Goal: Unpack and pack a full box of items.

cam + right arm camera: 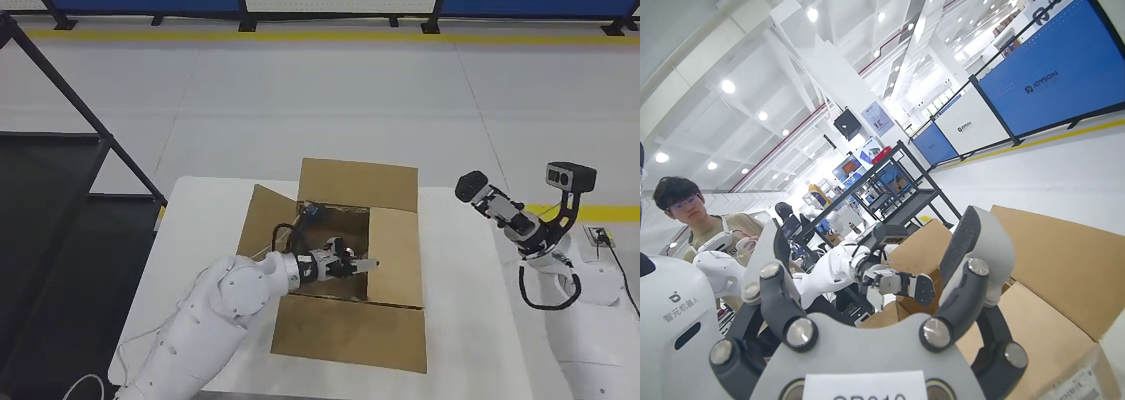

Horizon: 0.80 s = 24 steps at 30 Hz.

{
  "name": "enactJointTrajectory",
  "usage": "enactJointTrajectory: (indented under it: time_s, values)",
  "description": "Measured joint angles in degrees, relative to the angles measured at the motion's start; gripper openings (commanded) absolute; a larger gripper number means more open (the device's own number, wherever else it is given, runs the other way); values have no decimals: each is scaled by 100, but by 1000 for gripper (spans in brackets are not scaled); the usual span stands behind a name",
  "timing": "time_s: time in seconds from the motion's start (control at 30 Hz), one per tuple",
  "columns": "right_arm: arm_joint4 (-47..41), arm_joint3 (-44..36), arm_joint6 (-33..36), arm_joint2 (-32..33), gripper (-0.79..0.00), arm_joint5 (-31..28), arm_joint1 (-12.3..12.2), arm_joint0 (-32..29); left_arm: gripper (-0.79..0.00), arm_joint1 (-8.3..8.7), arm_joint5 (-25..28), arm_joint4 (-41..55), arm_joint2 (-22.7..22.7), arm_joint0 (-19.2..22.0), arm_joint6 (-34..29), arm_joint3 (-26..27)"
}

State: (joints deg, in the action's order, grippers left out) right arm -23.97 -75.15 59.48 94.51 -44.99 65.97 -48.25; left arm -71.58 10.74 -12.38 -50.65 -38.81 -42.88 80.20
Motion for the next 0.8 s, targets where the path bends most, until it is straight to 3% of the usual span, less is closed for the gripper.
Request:
enactJointTrajectory:
  time_s: [0.27,0.47,0.6,0.8]
  values:
    - [-309,-273,52,808,0,71,-322,-554,0,-535,155,1444,844,948,-391,-1641]
    - [-542,-233,-17,1028,0,1,-496,-661,0,-926,430,1762,1300,1468,-251,-2487]
    - [-603,-281,-20,1059,0,-2,-597,-684,0,-1062,630,1625,1399,1637,37,-2550]
    - [-716,-233,-123,1074,0,-106,-735,-685,0,-1156,599,1150,1462,1751,377,-2022]
